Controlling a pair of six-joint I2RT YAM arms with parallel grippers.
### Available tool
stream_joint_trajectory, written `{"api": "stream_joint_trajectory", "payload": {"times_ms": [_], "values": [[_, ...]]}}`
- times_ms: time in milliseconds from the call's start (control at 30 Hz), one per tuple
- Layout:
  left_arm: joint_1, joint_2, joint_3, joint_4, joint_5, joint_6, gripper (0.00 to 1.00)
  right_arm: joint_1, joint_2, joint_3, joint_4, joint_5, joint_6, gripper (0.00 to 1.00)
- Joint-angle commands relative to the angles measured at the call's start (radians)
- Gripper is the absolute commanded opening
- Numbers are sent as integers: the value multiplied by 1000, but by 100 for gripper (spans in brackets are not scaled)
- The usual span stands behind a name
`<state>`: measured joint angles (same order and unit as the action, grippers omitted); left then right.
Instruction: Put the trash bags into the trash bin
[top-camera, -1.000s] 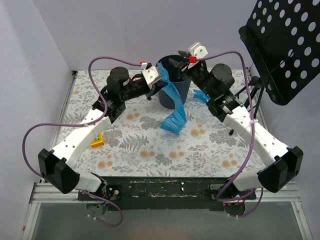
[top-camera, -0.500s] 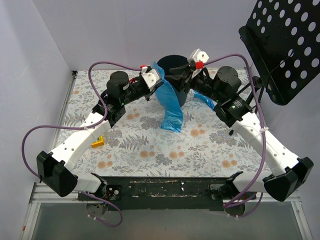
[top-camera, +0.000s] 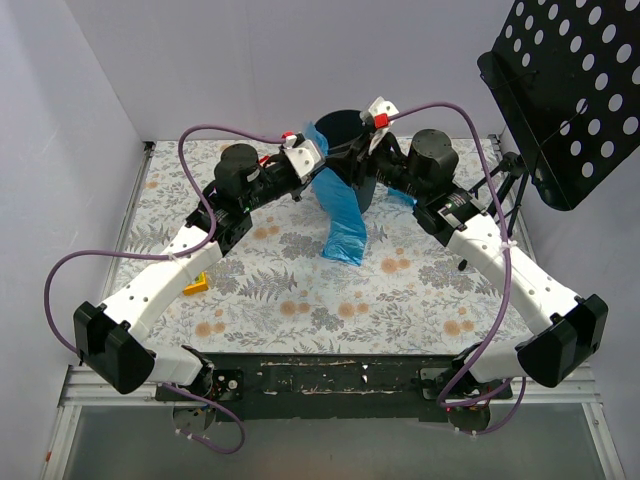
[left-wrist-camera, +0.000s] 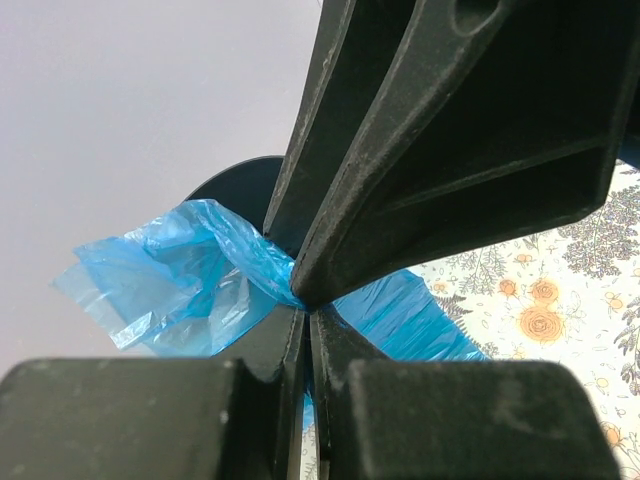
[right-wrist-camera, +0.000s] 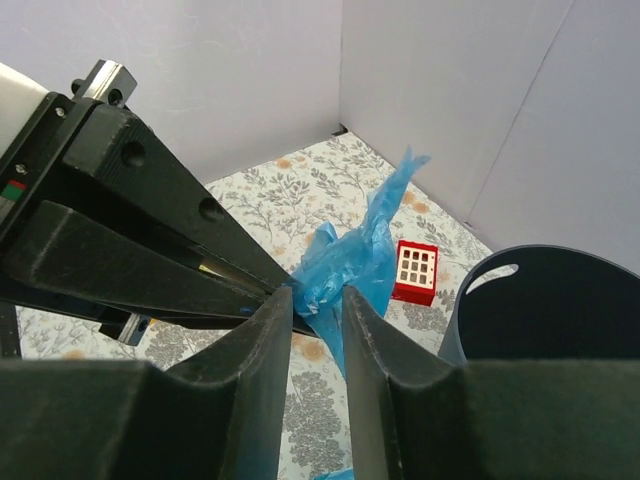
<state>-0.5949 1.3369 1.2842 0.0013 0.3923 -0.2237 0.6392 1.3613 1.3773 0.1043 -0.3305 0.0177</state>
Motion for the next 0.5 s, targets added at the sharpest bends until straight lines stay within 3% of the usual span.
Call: {"api": "stream_joint_trajectory", "payload": {"times_ms": [0, 67, 233, 367, 400, 467], "values": [[-9, -45, -5, 19, 6, 11, 0, 4, -4, -4, 61, -30, 19, 33], [-11, -44, -3, 19, 6, 12, 0, 4, -4, -9, 66, -44, 18, 28], [-13, -51, -8, 14, 3, 12, 0, 4, -7, -29, 74, -96, -16, 2], [-13, -65, -13, 5, 0, -2, 0, -9, -27, -49, 64, -126, -87, 1], [-13, -71, -14, -29, 5, -11, 5, -13, -34, -53, 63, -146, -102, 1], [-13, -94, -23, -49, 13, -40, 26, -29, -53, -66, 57, -172, -128, 1]]}}
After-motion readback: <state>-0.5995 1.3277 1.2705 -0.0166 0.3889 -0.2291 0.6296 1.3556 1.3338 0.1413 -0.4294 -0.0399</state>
